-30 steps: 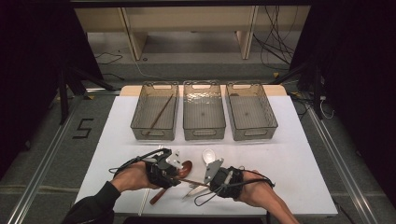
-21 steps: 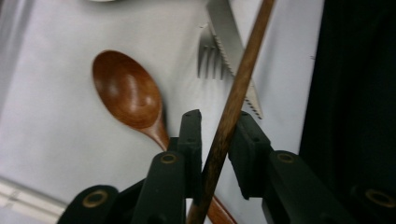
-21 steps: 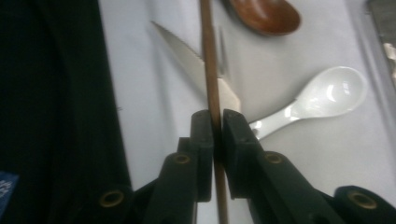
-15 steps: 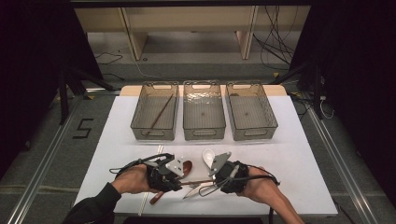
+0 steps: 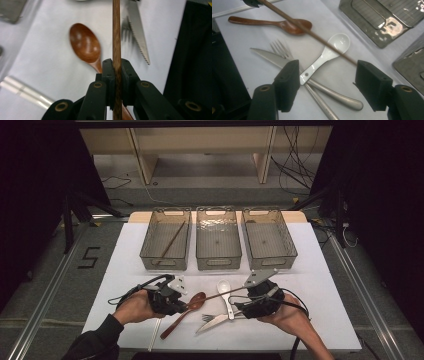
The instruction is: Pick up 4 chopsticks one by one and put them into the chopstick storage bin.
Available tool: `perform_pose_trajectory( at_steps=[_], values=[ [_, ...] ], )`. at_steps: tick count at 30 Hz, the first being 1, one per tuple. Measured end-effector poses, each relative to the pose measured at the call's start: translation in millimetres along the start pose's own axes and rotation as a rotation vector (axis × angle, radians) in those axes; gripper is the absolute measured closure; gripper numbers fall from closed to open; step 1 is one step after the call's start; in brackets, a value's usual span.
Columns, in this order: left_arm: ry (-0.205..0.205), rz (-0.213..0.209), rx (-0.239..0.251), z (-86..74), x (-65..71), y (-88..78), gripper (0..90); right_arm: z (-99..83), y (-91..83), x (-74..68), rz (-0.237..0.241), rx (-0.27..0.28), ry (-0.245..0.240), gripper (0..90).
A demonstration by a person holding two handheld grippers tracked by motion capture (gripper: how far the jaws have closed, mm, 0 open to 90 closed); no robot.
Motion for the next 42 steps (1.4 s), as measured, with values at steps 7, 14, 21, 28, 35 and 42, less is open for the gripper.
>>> perform_pose_trajectory(
  at_steps=[7,14,21,28,35,42],
  values=[
    [-0.144,0.056,0.072,-1.3,-22.0,-10.6,83.0,-5.1,0.0,9.4,-0.017,0.045,0.108,30.5],
    [-0.274,0.119,0.138,-6.0,-50.9,-25.3,83.0,-12.8,1.3,12.6,-0.009,0.084,0.188,27.4],
    [-0.405,0.177,0.206,-13.2,-88.0,-39.1,83.0,-16.6,-1.2,13.9,-0.023,0.122,0.224,26.2],
    [-0.515,0.219,0.238,-12.2,-126.1,-46.4,83.0,-20.6,0.1,9.0,-0.014,0.112,0.222,25.2],
    [-0.598,0.256,0.216,-10.0,-159.1,-42.7,83.0,-21.8,-0.2,6.7,-0.009,0.11,0.22,24.9],
    [-0.672,0.276,0.19,-11.1,-185.4,-34.4,82.9,-21.9,0.0,4.1,-0.002,0.106,0.21,24.9]
  ],
)
Point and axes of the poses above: each handheld gripper's, and its own axes: y roughly forward along the jaws, z roughly out of its top, x roughly to its right, the point moved 9 cm from there along y, roughly forward along the jaws, and after that the axes turned 4 degrees about -x, right-handed, at the moved point
